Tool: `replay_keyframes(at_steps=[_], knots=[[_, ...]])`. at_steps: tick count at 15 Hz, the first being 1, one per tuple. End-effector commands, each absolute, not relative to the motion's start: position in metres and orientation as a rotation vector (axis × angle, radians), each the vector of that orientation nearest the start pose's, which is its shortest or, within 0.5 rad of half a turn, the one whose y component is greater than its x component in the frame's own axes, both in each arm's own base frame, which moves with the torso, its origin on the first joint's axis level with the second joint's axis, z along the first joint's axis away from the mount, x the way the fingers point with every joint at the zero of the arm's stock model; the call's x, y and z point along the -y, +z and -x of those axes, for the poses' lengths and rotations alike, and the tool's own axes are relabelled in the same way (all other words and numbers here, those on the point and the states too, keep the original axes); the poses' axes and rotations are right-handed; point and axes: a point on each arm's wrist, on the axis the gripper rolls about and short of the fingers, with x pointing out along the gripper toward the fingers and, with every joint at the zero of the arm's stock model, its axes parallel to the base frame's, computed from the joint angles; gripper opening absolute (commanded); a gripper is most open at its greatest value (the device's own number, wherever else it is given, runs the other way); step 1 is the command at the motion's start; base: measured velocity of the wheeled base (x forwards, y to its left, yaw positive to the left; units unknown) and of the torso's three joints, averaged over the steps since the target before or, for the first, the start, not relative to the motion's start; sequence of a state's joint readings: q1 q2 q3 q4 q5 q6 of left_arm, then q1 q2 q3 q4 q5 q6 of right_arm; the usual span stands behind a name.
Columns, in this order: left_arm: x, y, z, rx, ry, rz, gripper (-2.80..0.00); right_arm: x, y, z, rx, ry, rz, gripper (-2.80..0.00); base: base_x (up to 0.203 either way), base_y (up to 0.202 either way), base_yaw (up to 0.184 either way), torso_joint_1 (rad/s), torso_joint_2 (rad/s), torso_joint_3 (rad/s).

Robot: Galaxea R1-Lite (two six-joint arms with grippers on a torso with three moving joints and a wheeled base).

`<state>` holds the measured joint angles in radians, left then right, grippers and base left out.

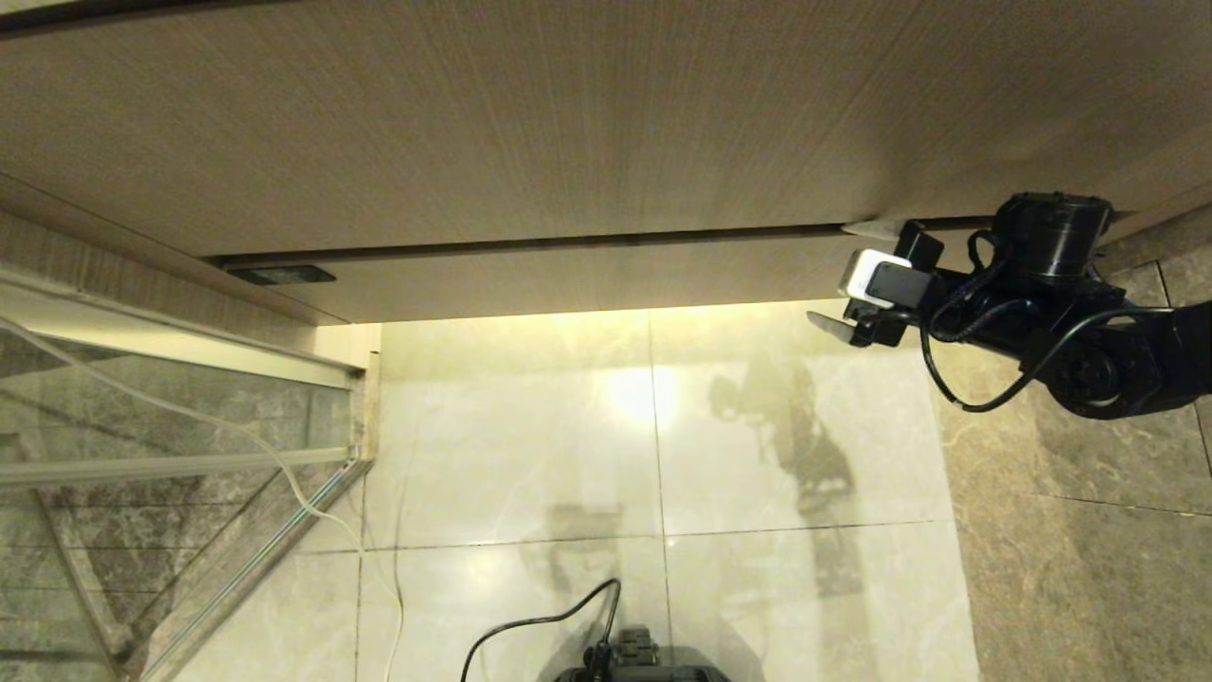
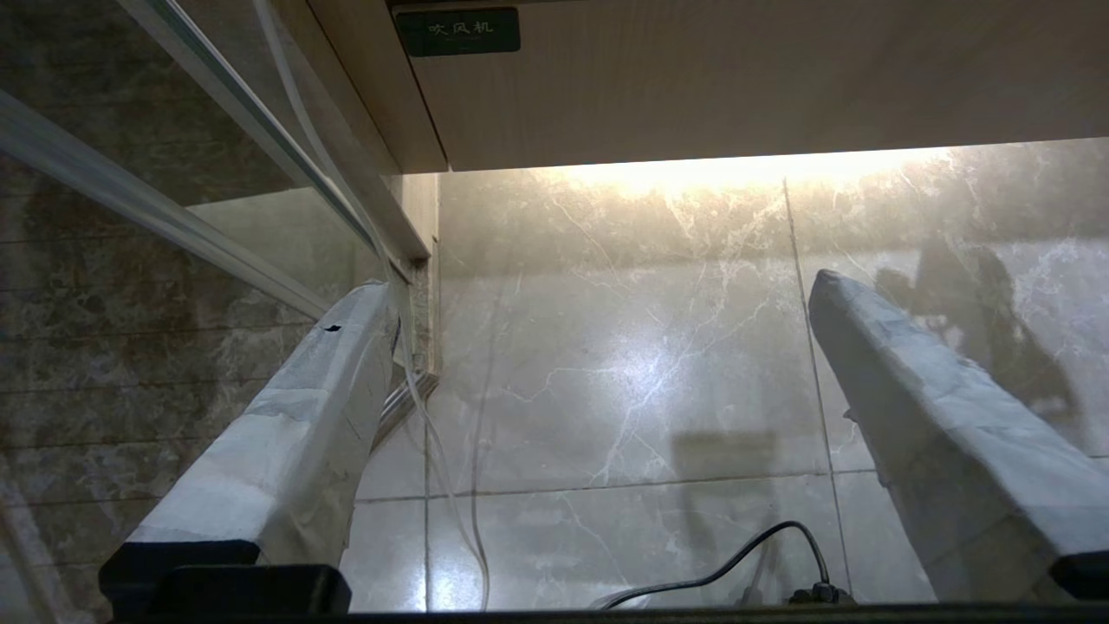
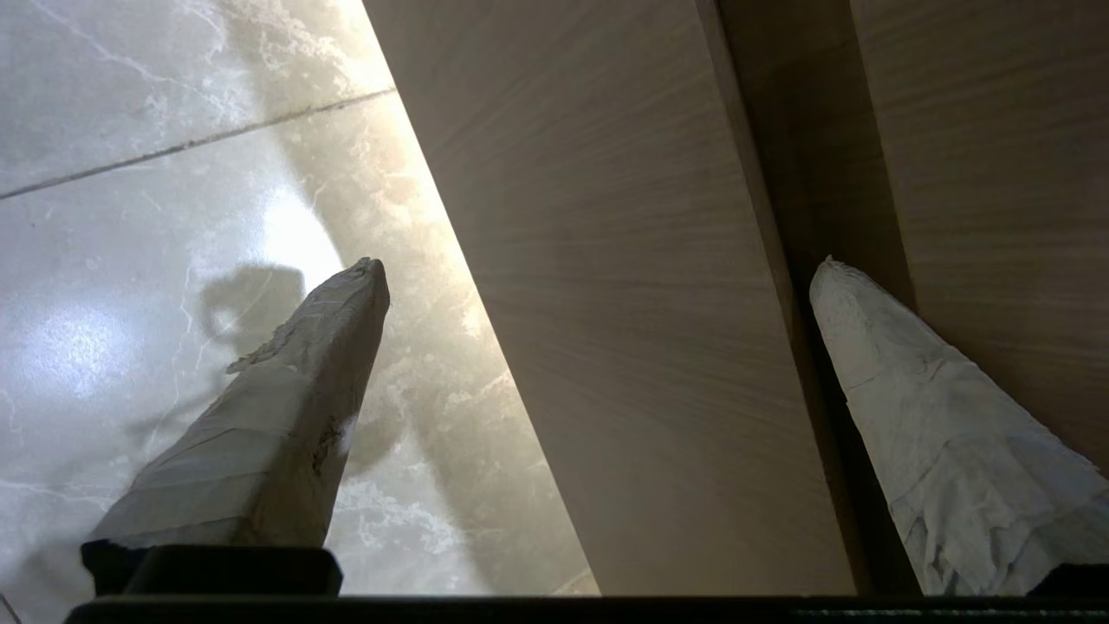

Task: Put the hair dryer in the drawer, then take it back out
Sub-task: Pull open the drawer

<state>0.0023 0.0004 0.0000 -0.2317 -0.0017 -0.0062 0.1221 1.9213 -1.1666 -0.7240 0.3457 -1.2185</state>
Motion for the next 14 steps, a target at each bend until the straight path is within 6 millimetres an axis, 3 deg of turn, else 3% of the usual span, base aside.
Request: replay_keyframes(at_steps=[1, 6, 14], knots=[[0.000, 0.088, 0.022, 0.193, 0.001, 0.006, 0.00, -0.055, 0.211, -0.382, 0.259, 0.429, 1.197, 0.00, 0.000, 0.000, 0.000, 0.000, 0.00, 0.000], [0.000, 0.088, 0.022, 0.193, 0.001, 0.007, 0.00, -0.054, 0.206, -0.382, 0.239, 0.436, 1.198, 0.00, 0.000, 0.000, 0.000, 0.000, 0.00, 0.000], [0.000, 0.088, 0.022, 0.193, 0.001, 0.006, 0.00, -0.048, 0.217, -0.381, 0.270, 0.389, 1.198, 0.00, 0.000, 0.000, 0.000, 0.000, 0.00, 0.000]])
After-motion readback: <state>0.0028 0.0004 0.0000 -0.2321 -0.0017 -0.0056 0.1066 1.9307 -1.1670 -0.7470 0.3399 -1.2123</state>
